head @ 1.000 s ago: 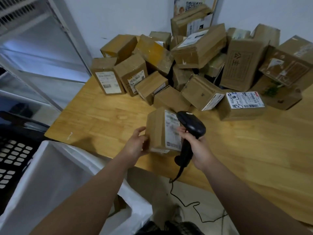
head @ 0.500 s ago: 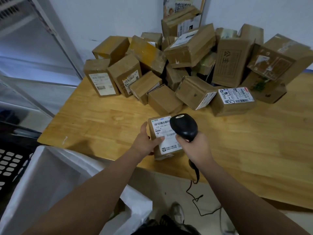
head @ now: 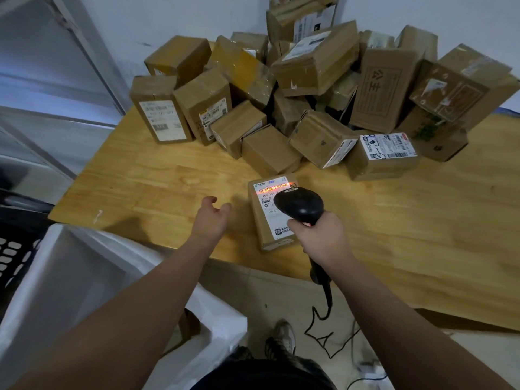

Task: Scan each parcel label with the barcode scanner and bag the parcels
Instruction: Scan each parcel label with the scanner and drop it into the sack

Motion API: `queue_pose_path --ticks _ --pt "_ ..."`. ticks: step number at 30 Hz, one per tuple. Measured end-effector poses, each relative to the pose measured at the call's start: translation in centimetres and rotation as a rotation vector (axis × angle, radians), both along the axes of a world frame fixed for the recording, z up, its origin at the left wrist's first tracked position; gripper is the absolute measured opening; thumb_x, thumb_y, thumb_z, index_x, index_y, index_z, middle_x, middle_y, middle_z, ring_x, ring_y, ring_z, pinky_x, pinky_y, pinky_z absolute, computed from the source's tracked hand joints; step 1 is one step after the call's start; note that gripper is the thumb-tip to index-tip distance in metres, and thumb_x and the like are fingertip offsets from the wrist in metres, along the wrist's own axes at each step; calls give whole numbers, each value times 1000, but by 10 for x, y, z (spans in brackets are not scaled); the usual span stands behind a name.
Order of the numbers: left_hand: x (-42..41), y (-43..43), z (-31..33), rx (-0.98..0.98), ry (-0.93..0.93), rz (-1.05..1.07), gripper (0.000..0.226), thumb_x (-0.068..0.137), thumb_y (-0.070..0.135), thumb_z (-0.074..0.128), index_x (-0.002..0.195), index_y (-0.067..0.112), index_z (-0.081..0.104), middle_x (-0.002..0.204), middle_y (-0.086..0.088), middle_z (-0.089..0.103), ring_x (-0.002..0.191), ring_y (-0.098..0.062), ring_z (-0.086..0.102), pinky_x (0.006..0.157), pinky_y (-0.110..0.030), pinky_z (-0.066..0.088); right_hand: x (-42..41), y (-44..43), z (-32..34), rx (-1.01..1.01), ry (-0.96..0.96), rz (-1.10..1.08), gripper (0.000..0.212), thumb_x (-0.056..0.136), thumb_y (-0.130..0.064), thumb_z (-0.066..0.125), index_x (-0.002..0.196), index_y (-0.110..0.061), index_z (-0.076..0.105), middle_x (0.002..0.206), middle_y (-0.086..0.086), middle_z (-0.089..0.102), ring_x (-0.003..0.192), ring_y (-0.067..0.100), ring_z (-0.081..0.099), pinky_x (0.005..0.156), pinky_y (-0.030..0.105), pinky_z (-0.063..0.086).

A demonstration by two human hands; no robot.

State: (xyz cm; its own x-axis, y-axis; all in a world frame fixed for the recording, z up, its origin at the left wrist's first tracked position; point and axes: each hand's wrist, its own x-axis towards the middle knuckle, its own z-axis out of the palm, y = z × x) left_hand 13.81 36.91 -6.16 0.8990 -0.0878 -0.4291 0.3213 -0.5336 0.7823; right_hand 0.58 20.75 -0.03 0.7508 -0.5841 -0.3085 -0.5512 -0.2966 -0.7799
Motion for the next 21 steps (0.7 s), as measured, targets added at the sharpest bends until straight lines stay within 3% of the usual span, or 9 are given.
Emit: queue_pose_path --ticks 6,16,18,21 --pt "-2 0 1 -3 0 -25 48 95 26 52 137 6 40 75 1 54 80 -26 56 86 -45 52 0 4 7 -9 -11 -5 24 77 -20 70 68 1 63 54 7 55 52 23 56 56 38 50" --pt "-9 -8 8 3 3 -57 46 96 29 50 136 8 41 76 1 54 76 -25 55 81 -38 50 -6 6 10 -24 -10 3 19 77 -23 72 74 -5 66 62 10 63 65 30 65 66 46 56" --pt "-11 -11 9 -24 39 -60 48 96 32 51 138 9 40 85 -1 57 85 -25 57 87 -40 50 -8 4 10 -37 -14 21 17 77 -24 73 72 -8 65 60 6 61 63 27 64 65 43 55" --pt "-14 -17 10 -74 121 -76 55 96 43 51 141 13 38 125 -11 57 112 -30 56 101 -45 46 -11 -2 8 -29 -29 26 16 77 -22 74 69 -15 62 57 -1 58 59 21 60 56 33 47"
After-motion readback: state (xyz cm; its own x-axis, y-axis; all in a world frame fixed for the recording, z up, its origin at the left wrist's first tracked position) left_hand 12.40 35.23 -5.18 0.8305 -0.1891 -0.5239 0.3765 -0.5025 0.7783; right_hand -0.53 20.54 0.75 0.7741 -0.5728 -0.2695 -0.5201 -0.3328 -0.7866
